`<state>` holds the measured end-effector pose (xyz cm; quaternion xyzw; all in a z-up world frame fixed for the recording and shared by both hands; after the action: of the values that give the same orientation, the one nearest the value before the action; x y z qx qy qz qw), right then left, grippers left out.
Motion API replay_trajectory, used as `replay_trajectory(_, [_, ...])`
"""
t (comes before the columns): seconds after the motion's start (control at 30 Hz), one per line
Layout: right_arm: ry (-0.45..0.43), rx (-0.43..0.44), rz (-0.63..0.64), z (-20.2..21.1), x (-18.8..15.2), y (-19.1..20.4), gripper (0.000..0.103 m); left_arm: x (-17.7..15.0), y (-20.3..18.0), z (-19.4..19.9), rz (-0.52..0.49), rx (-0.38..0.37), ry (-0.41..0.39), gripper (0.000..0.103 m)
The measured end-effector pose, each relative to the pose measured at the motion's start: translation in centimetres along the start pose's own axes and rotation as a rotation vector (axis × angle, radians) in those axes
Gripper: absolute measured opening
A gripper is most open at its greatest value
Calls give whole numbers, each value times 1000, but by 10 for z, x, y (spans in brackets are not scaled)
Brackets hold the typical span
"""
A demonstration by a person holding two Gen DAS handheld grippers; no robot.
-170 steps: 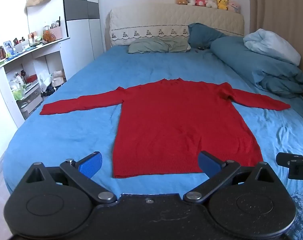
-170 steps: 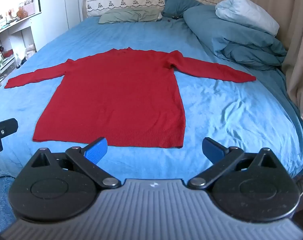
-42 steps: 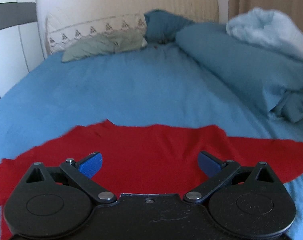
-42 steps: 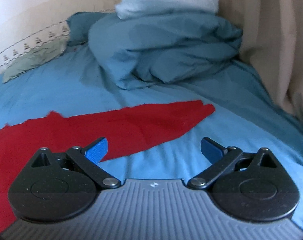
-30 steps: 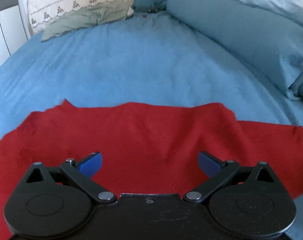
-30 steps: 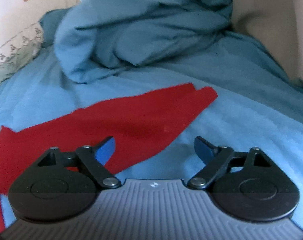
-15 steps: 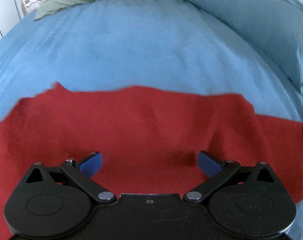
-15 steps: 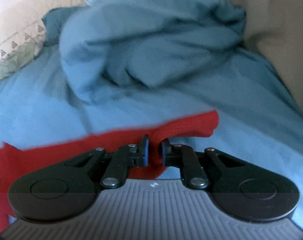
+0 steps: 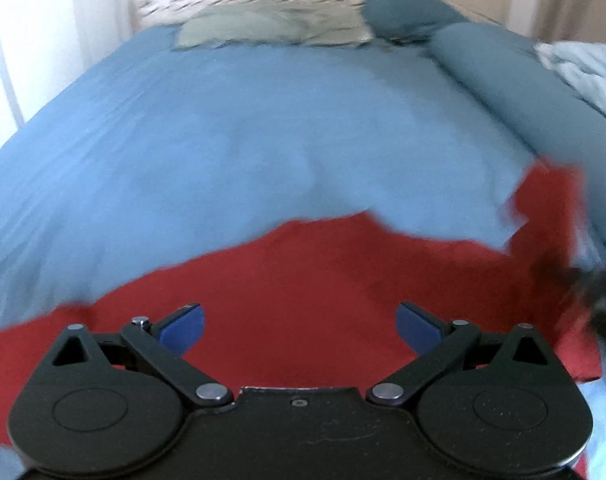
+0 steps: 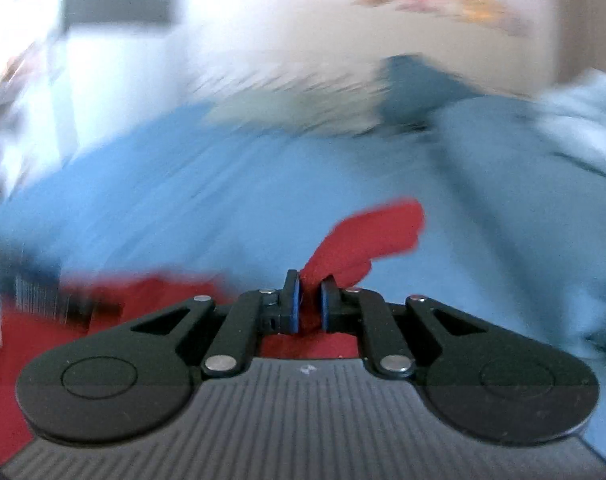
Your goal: Fold small clothes
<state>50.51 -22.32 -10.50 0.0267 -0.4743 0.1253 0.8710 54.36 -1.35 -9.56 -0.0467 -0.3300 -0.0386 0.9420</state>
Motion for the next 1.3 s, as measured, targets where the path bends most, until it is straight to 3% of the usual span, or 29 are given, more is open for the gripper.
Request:
replay_trajectory(0.13, [162,78,139,-42,-60,73,25,-33,38,-10,72,18,74,103])
replay_trajectory(0.27, [136,59,166,-34,-71,83,32,-52,46,-13,117,-26,89,103])
replay_trajectory(0.33, [136,69,185,-29,-71,82,50,-50,45,-13,128,-51,94,103])
replay_trajectory(0.37, [134,63,194,-26,-70,81,69,-52,46,-13,138,-69,97,103])
replay_trajectory(0.4, [128,55,201,-20,-69,82,79,-52,42,-13,146,-86,99,102])
replay_trajectory(0.63, [158,-9,140,17,-68,32,85,-49,-12,-23,181,-234,128,101])
replay_trajectory(0.73, [188,-51,78,36,-80,9,86,-50,-36,-36,222,-276,147,95])
replay_trajectory(0.83, [209,-71,25,53,-93,-7,86,-46,-52,-49,254,-246,140,89])
replay_trajectory(0.9, [221,-81,0,61,-101,-14,86,-46,-51,-55,271,-202,133,74])
replay_trajectory(0.97, [232,-90,-32,66,-107,-20,86,-49,-43,-53,283,-173,122,66])
replay_trajectory(1.1, [248,-100,-113,70,-116,-30,86,-63,-18,-34,314,-150,105,65])
replay_trajectory(1.3, [263,-149,-198,72,-123,-40,89,-64,-11,-38,354,-219,89,66])
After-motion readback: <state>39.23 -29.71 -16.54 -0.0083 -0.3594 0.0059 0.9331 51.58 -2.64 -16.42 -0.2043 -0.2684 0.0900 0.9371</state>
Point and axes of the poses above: each gripper's, at about its wrist camera, not at the fingertips, and z roughly against the way its jaws point, y to its left, x to its top, the point moved 1 cm from there along -z, roughly the way its jaws point
